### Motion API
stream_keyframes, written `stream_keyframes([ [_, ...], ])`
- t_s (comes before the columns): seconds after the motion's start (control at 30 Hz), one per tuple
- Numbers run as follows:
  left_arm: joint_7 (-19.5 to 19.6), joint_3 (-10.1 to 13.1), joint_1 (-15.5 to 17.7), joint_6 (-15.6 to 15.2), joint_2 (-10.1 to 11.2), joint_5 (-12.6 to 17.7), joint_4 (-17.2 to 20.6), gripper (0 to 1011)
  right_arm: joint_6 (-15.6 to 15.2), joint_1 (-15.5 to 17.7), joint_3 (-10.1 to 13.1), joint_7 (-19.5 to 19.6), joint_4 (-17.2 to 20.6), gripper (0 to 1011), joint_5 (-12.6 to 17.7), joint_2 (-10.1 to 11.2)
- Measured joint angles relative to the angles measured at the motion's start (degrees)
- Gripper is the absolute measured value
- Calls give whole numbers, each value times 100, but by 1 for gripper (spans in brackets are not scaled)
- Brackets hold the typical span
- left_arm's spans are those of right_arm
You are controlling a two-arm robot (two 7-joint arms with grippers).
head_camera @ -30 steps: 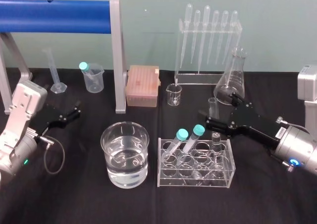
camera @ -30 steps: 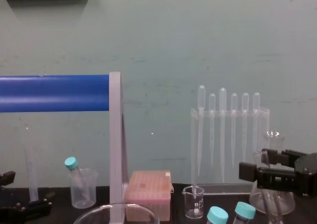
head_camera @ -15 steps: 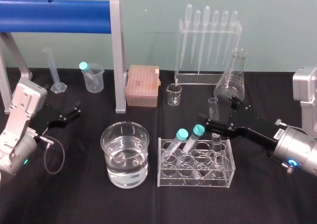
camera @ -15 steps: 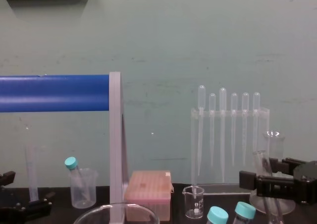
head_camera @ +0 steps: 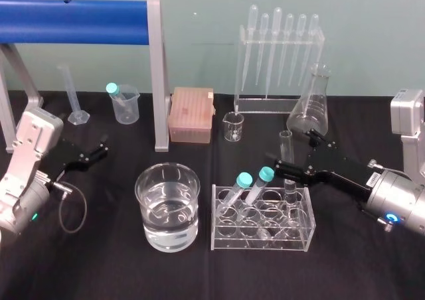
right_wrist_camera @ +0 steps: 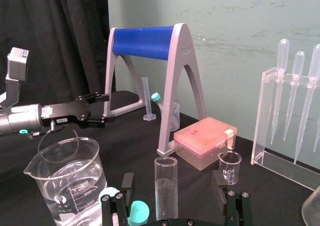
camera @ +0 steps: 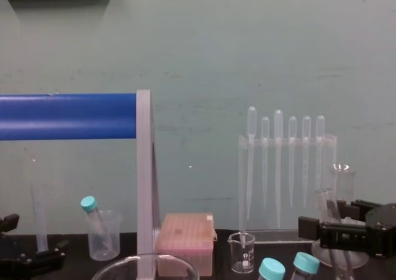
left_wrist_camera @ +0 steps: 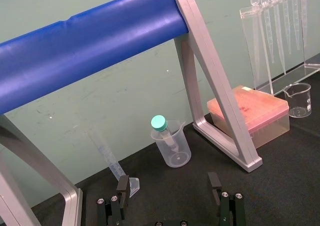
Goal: Hold the test tube with one hand and immerse one end into the beaker, then return it to the test tube rack.
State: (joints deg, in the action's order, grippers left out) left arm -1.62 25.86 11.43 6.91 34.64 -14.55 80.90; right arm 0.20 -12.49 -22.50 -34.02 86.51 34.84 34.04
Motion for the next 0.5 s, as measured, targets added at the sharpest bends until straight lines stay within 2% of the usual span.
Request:
stream_keyframes([
  [0.33, 0, 0, 0, 0, 0, 0, 0, 1000, 0, 4, 2, 0, 2, 994, 1, 0],
  [0.5, 0, 0, 0, 0, 0, 0, 0, 1000, 1, 6, 4, 0, 4, 890, 1, 0],
])
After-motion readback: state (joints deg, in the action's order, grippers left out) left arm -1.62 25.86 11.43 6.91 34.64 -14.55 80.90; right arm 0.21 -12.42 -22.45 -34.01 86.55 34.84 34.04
